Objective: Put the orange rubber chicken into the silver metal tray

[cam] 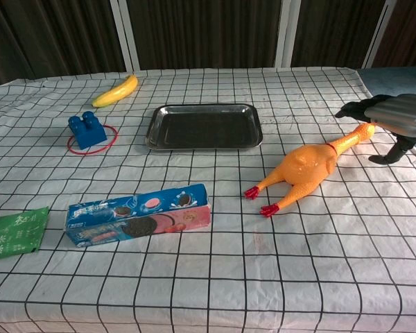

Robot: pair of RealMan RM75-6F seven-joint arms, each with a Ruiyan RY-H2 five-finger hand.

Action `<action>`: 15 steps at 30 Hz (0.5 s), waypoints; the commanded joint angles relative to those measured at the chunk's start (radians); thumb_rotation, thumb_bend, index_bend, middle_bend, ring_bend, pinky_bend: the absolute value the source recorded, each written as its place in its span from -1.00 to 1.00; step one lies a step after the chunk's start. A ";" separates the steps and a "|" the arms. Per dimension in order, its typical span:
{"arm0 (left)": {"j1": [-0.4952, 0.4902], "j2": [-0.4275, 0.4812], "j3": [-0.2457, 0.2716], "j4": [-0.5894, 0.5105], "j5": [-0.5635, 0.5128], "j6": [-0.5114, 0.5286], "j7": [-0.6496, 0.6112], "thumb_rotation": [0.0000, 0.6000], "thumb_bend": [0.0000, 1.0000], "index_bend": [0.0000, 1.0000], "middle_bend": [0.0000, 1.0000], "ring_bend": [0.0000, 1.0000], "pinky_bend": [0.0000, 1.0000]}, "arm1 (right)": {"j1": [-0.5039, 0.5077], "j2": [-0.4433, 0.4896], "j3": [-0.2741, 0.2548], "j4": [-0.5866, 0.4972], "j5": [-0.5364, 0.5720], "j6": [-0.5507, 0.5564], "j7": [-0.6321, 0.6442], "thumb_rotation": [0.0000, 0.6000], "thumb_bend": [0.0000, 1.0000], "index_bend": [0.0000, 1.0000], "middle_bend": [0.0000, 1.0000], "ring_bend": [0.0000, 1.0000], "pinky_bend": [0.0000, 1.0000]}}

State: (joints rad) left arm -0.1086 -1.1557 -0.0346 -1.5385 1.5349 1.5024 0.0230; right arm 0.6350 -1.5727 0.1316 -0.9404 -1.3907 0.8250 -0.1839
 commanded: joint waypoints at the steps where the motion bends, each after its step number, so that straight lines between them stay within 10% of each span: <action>1: -0.001 -0.001 0.000 0.001 0.000 -0.001 0.001 1.00 -0.25 -1.00 -1.00 -1.00 -0.95 | 0.013 -0.011 0.004 0.010 0.007 -0.010 0.006 1.00 -0.50 -1.00 -1.00 -1.00 -1.00; 15: -0.025 0.003 -0.012 -0.009 -0.024 -0.045 0.017 1.00 -0.26 -1.00 -1.00 -1.00 -0.95 | 0.063 -0.086 0.012 0.072 0.055 -0.050 -0.019 1.00 -0.31 -0.41 -0.73 -1.00 -0.99</action>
State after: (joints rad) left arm -0.1316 -1.1538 -0.0446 -1.5455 1.5141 1.4603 0.0372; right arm 0.6961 -1.6509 0.1418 -0.8763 -1.3408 0.7715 -0.1998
